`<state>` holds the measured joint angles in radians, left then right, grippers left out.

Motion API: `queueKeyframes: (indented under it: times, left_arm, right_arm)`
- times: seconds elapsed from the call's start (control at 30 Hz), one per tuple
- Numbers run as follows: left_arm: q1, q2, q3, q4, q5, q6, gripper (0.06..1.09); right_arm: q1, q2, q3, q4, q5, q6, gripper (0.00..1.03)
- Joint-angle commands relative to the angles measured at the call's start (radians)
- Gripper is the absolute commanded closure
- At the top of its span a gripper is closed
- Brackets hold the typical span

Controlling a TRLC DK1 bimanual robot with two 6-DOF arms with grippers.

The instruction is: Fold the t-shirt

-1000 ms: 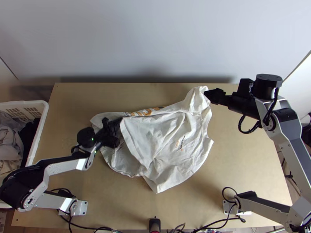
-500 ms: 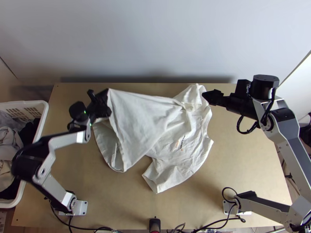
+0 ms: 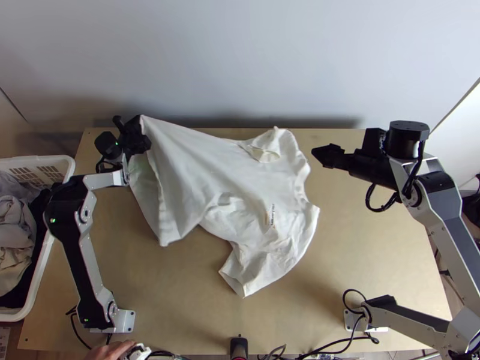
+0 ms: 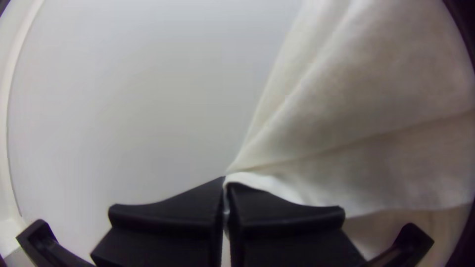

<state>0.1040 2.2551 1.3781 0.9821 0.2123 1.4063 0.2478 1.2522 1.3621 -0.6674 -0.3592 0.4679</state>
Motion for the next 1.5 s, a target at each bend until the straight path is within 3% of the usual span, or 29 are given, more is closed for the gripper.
queueKeyframes:
  times: [0.0,0.07,0.1,0.17,0.37,0.6,0.97,1.37,1.4,1.47]
  left_arm:
    - [0.040,0.127,0.188,-0.017,-0.102,-0.164,0.77]
    - [0.030,0.081,0.161,-0.060,-0.116,-0.221,0.06]
    - [0.023,0.061,0.154,-0.072,-0.117,-0.251,0.10]
    - [0.002,0.035,0.150,-0.072,-0.157,-0.274,0.10]
    - [-0.050,-0.158,0.001,-0.086,-0.159,-0.310,0.10]
    - [-0.073,-0.554,-0.168,-0.413,-0.162,-0.434,0.10]
    - [0.056,-0.624,-0.389,-0.384,-0.159,-0.303,0.10]
    - [0.132,-0.335,-0.129,-0.303,-0.152,-0.224,0.10]
    - [0.126,-0.321,-0.117,-0.304,-0.142,-0.193,0.10]
    - [0.125,-0.304,-0.114,-0.303,-0.036,-0.110,0.10]
  right_arm:
    - [0.019,-0.019,-0.024,-0.003,0.000,0.005,0.05]
    - [0.025,-0.025,-0.034,-0.003,0.000,0.005,0.05]
    - [0.025,-0.025,-0.035,-0.003,0.000,0.006,0.05]
    - [0.028,-0.025,-0.038,-0.003,0.000,0.009,0.05]
    - [0.039,-0.031,-0.038,-0.004,0.000,0.021,0.05]
    - [0.036,-0.089,-0.093,-0.018,0.002,0.018,0.05]
    - [0.073,-0.119,-0.132,-0.029,0.000,0.025,0.05]
    - [0.079,-0.140,-0.121,-0.072,0.000,0.025,0.05]
    - [0.077,-0.142,-0.121,-0.072,0.000,0.025,0.05]
    - [0.077,-0.143,-0.127,-0.072,-0.001,0.025,0.05]
